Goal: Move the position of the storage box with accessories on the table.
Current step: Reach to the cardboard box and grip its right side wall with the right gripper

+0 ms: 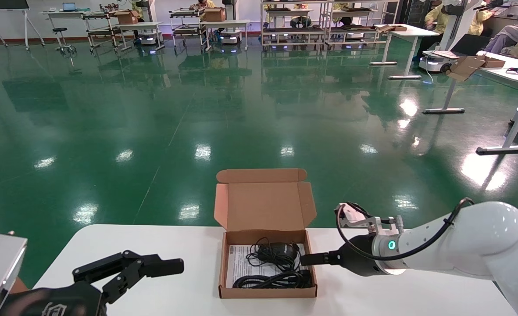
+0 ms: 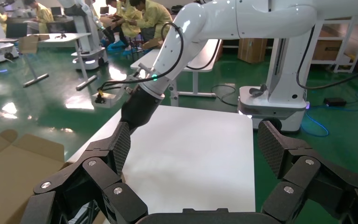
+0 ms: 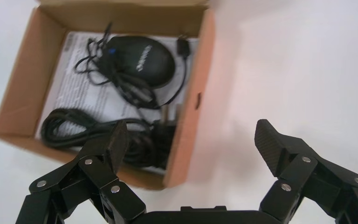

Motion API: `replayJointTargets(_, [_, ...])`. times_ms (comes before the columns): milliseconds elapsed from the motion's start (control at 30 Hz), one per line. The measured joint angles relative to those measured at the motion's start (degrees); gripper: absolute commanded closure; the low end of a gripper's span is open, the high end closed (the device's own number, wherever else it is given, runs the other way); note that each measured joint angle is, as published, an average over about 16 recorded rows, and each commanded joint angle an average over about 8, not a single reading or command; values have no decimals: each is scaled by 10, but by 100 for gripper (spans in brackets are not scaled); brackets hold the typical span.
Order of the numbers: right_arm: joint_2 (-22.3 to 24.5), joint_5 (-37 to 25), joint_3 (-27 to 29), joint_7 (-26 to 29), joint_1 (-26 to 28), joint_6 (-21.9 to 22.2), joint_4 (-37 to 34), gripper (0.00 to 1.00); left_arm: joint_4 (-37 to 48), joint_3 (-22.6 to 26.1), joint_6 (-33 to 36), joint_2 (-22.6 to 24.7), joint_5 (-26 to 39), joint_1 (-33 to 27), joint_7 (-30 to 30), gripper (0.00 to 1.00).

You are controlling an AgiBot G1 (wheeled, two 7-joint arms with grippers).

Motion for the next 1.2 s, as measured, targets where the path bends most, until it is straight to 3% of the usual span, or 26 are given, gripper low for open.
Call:
replayJointTargets(800, [-7, 34, -1, -7, -64, 104, 31, 0, 0, 0, 0, 0, 0, 0, 0, 0])
replayJointTargets(867, [-8, 34, -4, -5, -68, 110, 35, 14, 0, 0, 0, 0, 0, 0, 0, 0])
replayJointTargets(1067, [-8, 36, -17, 3, -74, 128, 40, 89, 0, 0, 0, 0, 0, 0, 0, 0])
replayJointTargets(1133, [-8, 38, -20, 5, -75, 132, 40, 100, 0, 0, 0, 0, 0, 0, 0, 0])
replayJointTargets(1200, [-7, 40, -23, 7, -75, 135, 40, 100, 0, 0, 0, 0, 0, 0, 0, 0])
